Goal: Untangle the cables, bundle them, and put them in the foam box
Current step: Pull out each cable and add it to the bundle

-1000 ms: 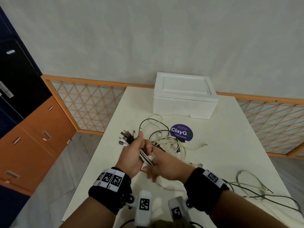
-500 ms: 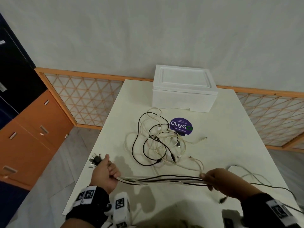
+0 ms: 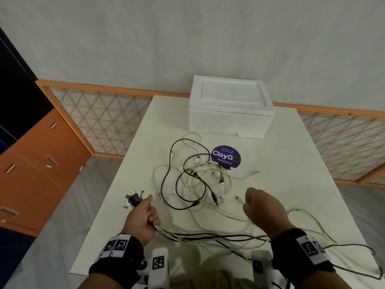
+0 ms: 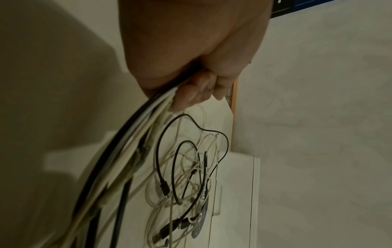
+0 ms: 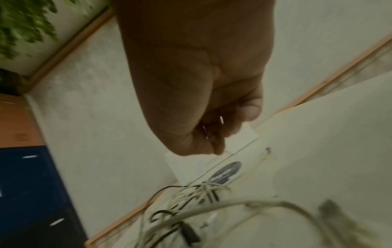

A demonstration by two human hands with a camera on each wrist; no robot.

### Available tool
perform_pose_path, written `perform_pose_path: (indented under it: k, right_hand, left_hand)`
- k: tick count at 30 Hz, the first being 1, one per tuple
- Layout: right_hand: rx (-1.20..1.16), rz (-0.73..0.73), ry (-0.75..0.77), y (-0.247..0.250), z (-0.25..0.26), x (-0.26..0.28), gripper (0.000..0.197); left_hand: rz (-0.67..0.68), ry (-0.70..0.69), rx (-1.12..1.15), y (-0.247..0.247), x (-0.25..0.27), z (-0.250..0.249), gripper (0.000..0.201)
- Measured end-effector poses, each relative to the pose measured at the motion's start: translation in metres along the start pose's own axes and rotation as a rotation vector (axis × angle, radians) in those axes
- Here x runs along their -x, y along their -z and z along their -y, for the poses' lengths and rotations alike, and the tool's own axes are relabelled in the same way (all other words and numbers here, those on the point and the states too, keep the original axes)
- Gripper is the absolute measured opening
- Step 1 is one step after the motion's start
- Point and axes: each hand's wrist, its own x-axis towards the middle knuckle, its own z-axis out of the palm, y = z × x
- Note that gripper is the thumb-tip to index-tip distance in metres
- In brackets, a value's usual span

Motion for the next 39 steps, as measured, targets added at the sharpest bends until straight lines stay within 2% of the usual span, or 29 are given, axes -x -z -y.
perform_pose_path:
  k: [2, 3, 6, 9, 12, 14, 19, 21, 24, 26, 27, 28, 30, 31, 33, 36, 39]
  right_hand:
    - [-0.052, -0.021, 0.139, 0.005, 0.026, -0.003, 0.002]
    - [-0.067, 0.029, 0.224, 0.003, 0.042, -0.007, 0.007]
    - [-0.031, 0.302, 0.481, -0.023, 0.087, -0.018, 0.031]
    - [0.137, 0.442, 0.592, -0.055, 0.11, -0.032, 0.046]
    - [0.335, 0.381, 0.63, -0.07, 0.115, -0.041, 0.031]
    - [0.386, 0.335, 0.68, -0.072, 0.116, -0.042, 0.021]
    - [0.288, 0.259, 0.838, -0.053, 0.117, -0.032, 0.013]
    - [0.333, 0.283, 0.859, -0.035, 0.113, -0.025, 0.013]
    - [0.403, 0.317, 0.843, -0.011, 0.086, -0.017, 0.019]
    - [0.491, 0.386, 0.747, 0.006, 0.061, -0.012, 0.012]
    - [0.557, 0.4, 0.689, 0.011, 0.047, -0.012, 0.017]
    - [0.601, 0.31, 0.646, 0.015, 0.032, -0.014, 0.019]
    - [0.618, 0.267, 0.494, 0.025, 0.009, -0.02, 0.005]
    - [0.56, 0.277, 0.42, 0.033, 0.004, -0.023, 0.013]
    - [0.27, 0.232, 0.283, 0.044, 0.006, -0.032, 0.02]
    - [-0.272, 0.108, 0.267, 0.054, 0.044, -0.043, 0.048]
    - [-0.604, 0.233, 0.255, 0.054, 0.094, -0.048, 0.053]
  left_hand:
    - [-0.004, 0.009, -0.004, -0.002, -0.002, 0.0, 0.046]
    - [-0.012, 0.013, -0.009, -0.003, -0.003, 0.001, 0.045]
    - [-0.031, 0.021, -0.021, -0.004, -0.005, 0.002, 0.04]
    - [-0.043, 0.024, -0.082, -0.009, -0.003, 0.003, 0.037]
    - [-0.022, 0.04, -0.22, -0.012, 0.0, 0.005, 0.027]
    - [-0.002, 0.06, -0.262, -0.014, -0.002, 0.007, 0.024]
    - [0.034, 0.075, -0.134, -0.026, -0.009, -0.004, 0.018]
    - [0.048, 0.079, -0.067, -0.036, -0.01, -0.017, 0.015]
    - [0.07, 0.02, -0.008, -0.057, -0.012, -0.04, 0.016]
    - [0.085, -0.035, 0.037, -0.071, -0.014, -0.055, 0.021]
    - [0.1, -0.058, 0.053, -0.076, -0.015, -0.062, 0.022]
    - [0.122, -0.074, 0.061, -0.08, -0.015, -0.067, 0.021]
    - [0.186, -0.093, 0.035, -0.087, -0.01, -0.07, 0.015]
    - [0.227, -0.095, 0.004, -0.09, -0.006, -0.067, 0.014]
    - [0.311, -0.086, -0.085, -0.098, 0.006, -0.054, 0.014]
    - [0.41, -0.067, -0.335, -0.107, 0.025, -0.03, 0.01]
    - [0.513, -0.062, -0.543, -0.111, 0.038, -0.014, 0.005]
